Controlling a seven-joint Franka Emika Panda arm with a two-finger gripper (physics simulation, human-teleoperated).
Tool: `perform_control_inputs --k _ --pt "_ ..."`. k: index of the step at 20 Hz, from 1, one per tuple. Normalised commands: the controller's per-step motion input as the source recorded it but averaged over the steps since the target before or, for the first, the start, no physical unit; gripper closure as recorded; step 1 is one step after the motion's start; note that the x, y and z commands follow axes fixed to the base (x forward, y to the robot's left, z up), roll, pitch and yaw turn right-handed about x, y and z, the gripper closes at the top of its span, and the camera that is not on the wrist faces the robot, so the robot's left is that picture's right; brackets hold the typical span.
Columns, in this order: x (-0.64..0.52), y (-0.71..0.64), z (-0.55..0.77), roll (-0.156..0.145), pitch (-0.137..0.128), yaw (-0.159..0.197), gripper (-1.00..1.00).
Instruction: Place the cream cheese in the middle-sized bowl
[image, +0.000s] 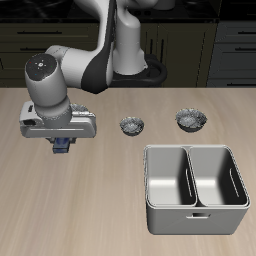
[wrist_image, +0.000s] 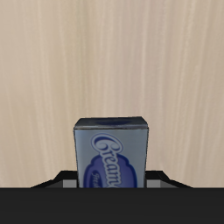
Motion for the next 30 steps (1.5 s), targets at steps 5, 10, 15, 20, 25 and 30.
perform_control_inputs --k 5,10,15,20,25,30 --pt "-0.33 0.13 0.54 0.018 -0.062 0.013 1.00" --pt "-0.23 0.08 0.42 0.006 -0.056 0.002 1.00" --pt "-0.27 -0.11 0.43 -0.060 -0.045 0.003 1.00" --pt "-0.36 0.12 0.17 -0.043 -0.078 -0.019 1.00" --pt "-0.36 0.37 0.11 0.001 -0.077 0.019 1.00" --pt "-0.35 0.43 0.08 0.051 -0.045 0.015 1.00"
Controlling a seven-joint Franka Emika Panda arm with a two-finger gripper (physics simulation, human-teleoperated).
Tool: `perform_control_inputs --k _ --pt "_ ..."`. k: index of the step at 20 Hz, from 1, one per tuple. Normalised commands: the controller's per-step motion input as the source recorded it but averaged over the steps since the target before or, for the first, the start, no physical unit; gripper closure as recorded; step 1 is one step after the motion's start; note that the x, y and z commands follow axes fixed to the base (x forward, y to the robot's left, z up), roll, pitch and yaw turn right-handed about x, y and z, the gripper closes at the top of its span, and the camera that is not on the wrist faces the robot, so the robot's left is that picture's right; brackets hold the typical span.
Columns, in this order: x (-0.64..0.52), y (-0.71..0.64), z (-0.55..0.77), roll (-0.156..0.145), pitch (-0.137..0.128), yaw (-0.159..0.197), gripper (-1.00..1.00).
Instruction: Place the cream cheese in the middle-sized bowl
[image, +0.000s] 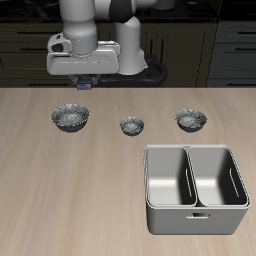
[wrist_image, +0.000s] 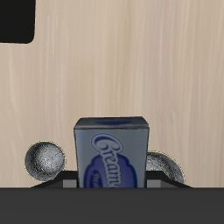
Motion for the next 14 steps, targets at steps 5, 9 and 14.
perform_control_inputs --k 5,9,14 --pt "-0.16 0.17 0.02 -0.011 -0.031 -0.004 1.00" --pt "-0.24 0.28 0.00 0.002 -0.053 0.044 1.00" --pt "-0.20 0.17 0.06 -0.014 -0.029 -0.019 1.00"
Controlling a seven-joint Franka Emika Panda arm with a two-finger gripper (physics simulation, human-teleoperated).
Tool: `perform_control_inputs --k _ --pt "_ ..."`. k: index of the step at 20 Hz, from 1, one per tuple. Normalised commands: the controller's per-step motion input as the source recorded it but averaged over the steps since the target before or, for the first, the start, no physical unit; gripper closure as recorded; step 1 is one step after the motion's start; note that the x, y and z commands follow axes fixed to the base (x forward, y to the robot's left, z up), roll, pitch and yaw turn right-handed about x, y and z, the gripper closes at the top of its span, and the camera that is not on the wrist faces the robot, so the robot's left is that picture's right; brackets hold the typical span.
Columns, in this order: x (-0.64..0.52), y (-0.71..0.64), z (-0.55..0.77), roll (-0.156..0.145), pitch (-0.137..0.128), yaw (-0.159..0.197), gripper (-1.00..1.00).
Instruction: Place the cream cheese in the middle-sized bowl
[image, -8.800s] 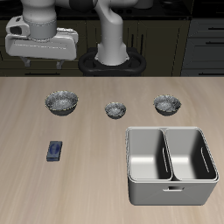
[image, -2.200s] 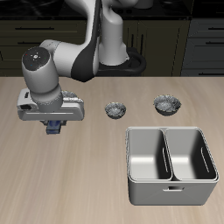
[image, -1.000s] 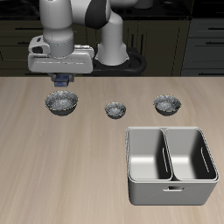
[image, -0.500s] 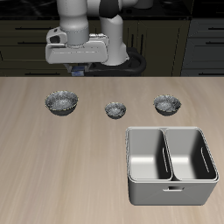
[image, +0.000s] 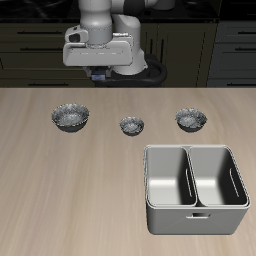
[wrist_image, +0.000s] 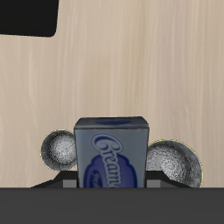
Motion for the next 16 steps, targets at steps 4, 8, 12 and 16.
perform_control_inputs --k 4,8,12,16 --pt "-0.24 0.31 0.03 0.014 -0.042 0.023 1.00" --pt "-0.21 0.28 0.00 -0.019 -0.044 0.017 1.00" --pt "-0.21 0.47 -0.02 -0.019 -0.012 -0.015 1.00" --pt "0.03 0.30 0.02 -0.014 0.012 -0.023 1.00"
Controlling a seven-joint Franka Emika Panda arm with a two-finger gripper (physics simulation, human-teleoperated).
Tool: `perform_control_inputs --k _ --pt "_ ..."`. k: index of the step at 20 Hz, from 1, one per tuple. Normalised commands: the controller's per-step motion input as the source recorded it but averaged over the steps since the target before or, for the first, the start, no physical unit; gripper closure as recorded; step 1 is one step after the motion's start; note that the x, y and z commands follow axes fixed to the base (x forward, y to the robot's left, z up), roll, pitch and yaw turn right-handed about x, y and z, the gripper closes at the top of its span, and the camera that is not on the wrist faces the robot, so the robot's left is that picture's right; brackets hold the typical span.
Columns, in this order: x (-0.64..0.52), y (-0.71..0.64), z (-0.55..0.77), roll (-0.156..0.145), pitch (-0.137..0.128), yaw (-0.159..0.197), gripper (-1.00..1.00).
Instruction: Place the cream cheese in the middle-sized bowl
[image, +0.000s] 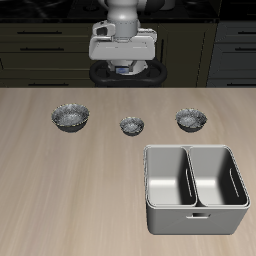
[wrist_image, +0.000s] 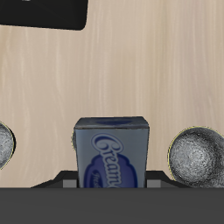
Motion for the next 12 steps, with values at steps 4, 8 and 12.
perform_control_inputs --k 4,8,12 --pt "0.07 0.33 -0.04 -0.038 0.032 -0.036 1.00" --pt "0.06 0.28 0.00 -0.017 -0.002 0.000 1.00" --pt "0.00 0.51 -0.05 0.046 0.014 -0.035 1.00"
